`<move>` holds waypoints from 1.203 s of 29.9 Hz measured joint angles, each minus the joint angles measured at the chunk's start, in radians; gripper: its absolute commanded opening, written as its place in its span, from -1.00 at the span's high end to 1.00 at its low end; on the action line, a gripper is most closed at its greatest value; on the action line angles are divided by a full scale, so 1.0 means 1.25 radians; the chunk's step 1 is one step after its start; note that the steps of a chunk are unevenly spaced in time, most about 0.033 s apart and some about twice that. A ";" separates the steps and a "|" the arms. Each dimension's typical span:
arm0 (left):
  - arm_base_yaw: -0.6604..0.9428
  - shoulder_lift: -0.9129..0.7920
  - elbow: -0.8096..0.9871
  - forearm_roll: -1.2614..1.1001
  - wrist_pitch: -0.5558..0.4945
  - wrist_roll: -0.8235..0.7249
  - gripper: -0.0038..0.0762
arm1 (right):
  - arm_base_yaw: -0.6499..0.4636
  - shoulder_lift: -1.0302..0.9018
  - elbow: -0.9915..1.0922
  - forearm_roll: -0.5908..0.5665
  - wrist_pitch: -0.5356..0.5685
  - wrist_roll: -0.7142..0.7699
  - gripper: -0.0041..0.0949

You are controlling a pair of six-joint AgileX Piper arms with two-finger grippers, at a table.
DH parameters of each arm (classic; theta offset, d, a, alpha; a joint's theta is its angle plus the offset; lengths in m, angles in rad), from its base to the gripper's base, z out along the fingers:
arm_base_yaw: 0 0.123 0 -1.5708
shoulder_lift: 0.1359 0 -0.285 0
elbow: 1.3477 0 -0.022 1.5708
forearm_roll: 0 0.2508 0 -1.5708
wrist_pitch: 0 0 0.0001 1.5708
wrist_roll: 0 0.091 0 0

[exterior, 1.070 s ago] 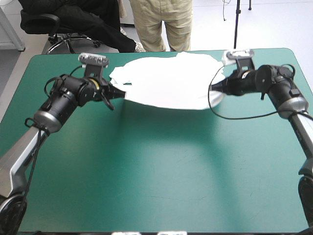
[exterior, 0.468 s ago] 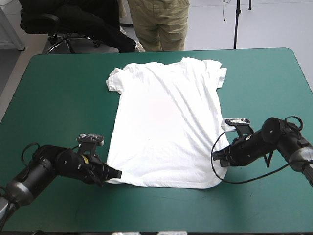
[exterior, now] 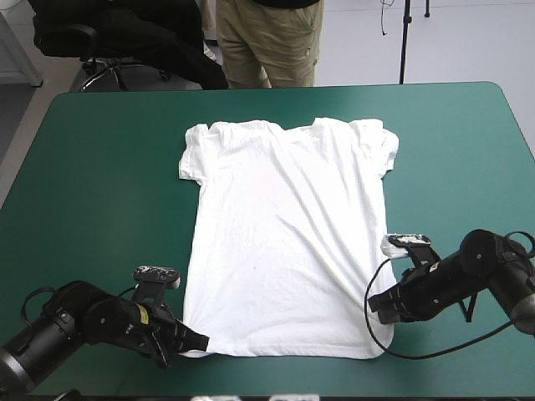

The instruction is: Fold the cloth

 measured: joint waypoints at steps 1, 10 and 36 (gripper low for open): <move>0.000 0.000 0.000 0.000 0.000 0.000 0.84 | 0.000 -0.001 0.000 -0.007 0.004 0.000 0.65; -0.001 0.000 -0.007 -0.033 0.034 0.018 -0.10 | 0.000 -0.002 -0.003 -0.027 0.043 0.005 -0.35; 0.228 0.391 -0.593 0.244 0.117 0.058 -0.10 | 0.000 -0.016 -0.465 -0.248 0.078 0.148 -0.15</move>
